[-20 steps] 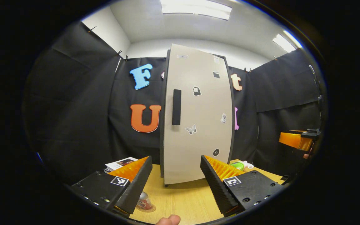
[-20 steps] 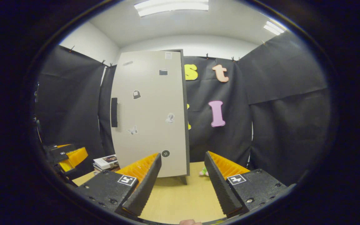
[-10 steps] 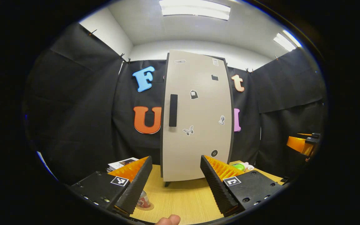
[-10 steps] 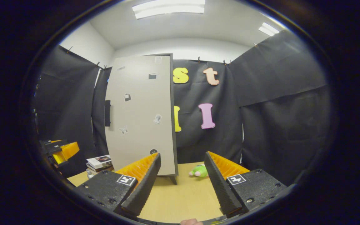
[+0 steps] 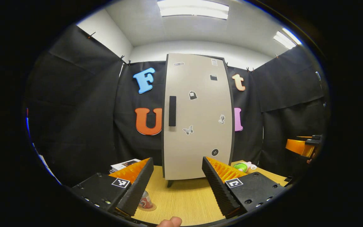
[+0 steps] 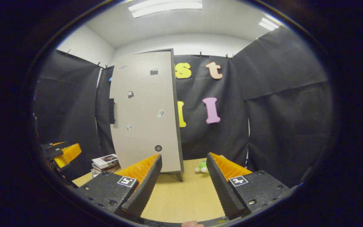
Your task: Open the cabinet door with the right hand, grasp the bottle in the cabinet with the left hand and place it on the coaster, then close the cabinet door with the right hand.
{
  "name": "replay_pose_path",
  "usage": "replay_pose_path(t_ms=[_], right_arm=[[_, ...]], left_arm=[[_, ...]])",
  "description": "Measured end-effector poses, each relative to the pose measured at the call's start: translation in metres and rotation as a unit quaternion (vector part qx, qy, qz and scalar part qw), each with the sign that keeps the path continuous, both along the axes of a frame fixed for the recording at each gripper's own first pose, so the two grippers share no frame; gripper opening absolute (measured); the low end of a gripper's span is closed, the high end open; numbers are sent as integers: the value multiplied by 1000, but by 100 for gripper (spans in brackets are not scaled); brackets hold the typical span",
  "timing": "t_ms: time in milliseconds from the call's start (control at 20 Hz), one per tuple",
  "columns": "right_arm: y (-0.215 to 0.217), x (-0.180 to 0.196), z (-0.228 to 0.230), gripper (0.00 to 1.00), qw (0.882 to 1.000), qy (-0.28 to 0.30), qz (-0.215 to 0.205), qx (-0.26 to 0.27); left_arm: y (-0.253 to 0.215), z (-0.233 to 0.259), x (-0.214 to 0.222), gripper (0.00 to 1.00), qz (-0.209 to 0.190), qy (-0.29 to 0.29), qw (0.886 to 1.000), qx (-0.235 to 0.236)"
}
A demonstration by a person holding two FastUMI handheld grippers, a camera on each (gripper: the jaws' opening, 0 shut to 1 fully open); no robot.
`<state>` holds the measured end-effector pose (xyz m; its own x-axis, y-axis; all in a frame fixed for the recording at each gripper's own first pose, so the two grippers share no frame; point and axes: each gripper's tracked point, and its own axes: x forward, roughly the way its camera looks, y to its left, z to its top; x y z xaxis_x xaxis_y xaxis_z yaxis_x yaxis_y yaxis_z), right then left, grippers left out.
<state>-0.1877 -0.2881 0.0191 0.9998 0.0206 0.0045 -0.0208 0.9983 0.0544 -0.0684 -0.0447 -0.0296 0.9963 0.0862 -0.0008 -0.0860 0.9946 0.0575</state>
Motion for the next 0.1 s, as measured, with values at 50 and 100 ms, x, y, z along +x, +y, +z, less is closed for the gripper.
replay_pose_path(t_ms=[50, 100], right_arm=[[0, 1, 0, 92, 1000, 2, 0, -1], [1, 0, -2, 92, 1000, 5, 0, -3]], left_arm=[[0, 0, 0, 94, 1, 1, 1000, 1], [-1, -1, -1, 94, 0, 2, 1000, -1]])
